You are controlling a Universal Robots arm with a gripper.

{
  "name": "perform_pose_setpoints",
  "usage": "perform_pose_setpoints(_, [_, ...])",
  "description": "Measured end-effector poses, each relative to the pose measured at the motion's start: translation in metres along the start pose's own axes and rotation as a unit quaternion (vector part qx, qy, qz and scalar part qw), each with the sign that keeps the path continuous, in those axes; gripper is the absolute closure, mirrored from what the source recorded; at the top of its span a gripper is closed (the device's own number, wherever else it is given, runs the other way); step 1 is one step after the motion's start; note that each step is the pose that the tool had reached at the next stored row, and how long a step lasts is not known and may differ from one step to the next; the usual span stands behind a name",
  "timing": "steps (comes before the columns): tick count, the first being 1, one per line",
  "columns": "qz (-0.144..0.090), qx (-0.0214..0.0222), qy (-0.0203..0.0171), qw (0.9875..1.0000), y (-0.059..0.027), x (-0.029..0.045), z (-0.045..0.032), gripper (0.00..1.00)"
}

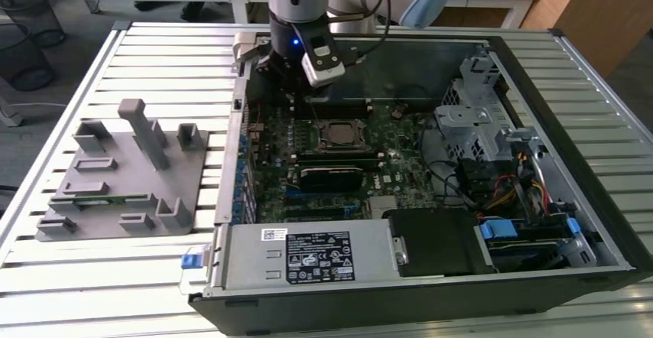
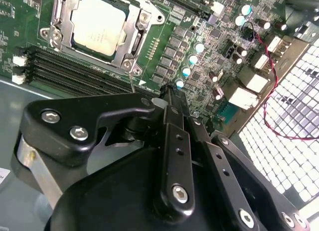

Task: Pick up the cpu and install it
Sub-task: 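Install the first cpu locking lever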

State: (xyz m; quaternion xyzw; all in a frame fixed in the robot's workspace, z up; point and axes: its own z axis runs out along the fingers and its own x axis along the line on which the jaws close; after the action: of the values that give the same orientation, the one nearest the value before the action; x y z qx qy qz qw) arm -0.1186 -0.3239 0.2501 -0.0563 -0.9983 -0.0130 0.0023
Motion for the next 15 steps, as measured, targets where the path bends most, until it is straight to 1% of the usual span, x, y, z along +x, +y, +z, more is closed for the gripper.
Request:
perform_pose_setpoints(5, [-0.003, 0.0000, 0.0000, 1.0000, 0.0042, 0.0004, 0.0001, 0.89])
perform_pose_setpoints(9, [-0.010, -0.0013, 0.0001, 1.0000, 0.0066, 0.0007, 0.0002, 0.89])
perform_pose_setpoints(11, [-0.013, -0.0017, -0.0005, 0.9999, 0.0075, 0.0008, 0.0001, 0.89])
perform_pose_setpoints(15, [-0.017, -0.0042, -0.0013, 0.9998, 0.0086, 0.0008, 0.0003, 0.89])
